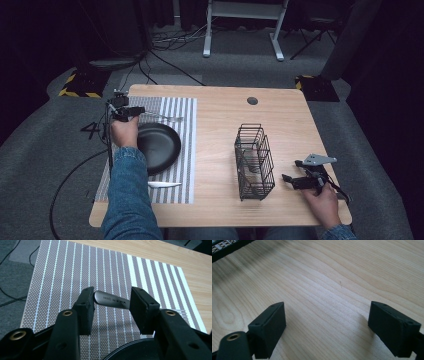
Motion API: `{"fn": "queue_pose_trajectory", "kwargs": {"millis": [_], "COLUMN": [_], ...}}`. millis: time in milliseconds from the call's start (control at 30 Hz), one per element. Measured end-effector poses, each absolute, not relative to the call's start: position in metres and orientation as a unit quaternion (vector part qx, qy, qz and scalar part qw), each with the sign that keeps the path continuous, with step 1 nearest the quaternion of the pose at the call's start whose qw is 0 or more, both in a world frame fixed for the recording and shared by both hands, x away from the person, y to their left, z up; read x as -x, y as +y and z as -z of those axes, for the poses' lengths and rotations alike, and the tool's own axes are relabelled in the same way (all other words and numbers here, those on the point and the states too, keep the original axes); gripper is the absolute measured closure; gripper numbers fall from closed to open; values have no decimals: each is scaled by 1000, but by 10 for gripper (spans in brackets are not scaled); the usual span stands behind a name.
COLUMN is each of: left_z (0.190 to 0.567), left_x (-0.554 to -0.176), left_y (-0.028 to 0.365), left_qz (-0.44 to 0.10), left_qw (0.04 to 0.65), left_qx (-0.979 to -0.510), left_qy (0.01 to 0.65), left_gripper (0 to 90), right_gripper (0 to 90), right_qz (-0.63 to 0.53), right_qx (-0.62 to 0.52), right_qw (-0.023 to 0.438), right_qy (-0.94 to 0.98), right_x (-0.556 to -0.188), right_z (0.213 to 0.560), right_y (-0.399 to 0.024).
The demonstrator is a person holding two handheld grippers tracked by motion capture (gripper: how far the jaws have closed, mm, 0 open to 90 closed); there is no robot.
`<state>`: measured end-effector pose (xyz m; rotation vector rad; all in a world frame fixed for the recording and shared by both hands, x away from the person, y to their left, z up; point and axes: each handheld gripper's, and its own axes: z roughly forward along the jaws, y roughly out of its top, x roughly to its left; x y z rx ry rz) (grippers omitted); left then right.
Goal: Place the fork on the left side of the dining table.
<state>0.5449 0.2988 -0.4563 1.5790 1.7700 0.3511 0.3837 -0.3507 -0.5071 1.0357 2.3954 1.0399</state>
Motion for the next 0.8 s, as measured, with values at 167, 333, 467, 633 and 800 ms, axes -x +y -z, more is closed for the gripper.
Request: {"fn": "queue_pose_trajectory", "kwargs": {"millis": [167,333,467,633,800], "left_z": [458,460,462,465,464], "left_x": [-545,-547,-549,-551,-550], "left_y": [303,305,306,309,312], "left_qz": [-136,-133,-132,-132,-141], "left_qw": [366,374,381,383,381], "left_qx": [-606,-601,-596,-593,-589], "left_qy": [693,694,694,696,699], "left_gripper": [550,547,547,540,535], "right_gripper": [148,148,148,148,148], "right_qz": [-365,-365,-365,-365,-365], "right_qx": [-363,-363,-363,-363,-364], "right_qw": [165,165,165,165,166], "right_qy": [841,841,841,841,841], "right_x": [-384,-384,-384,-384,-384], "right_z": [507,507,507,507,507], "right_y": [-351,-351,-351,-351,-351]}}
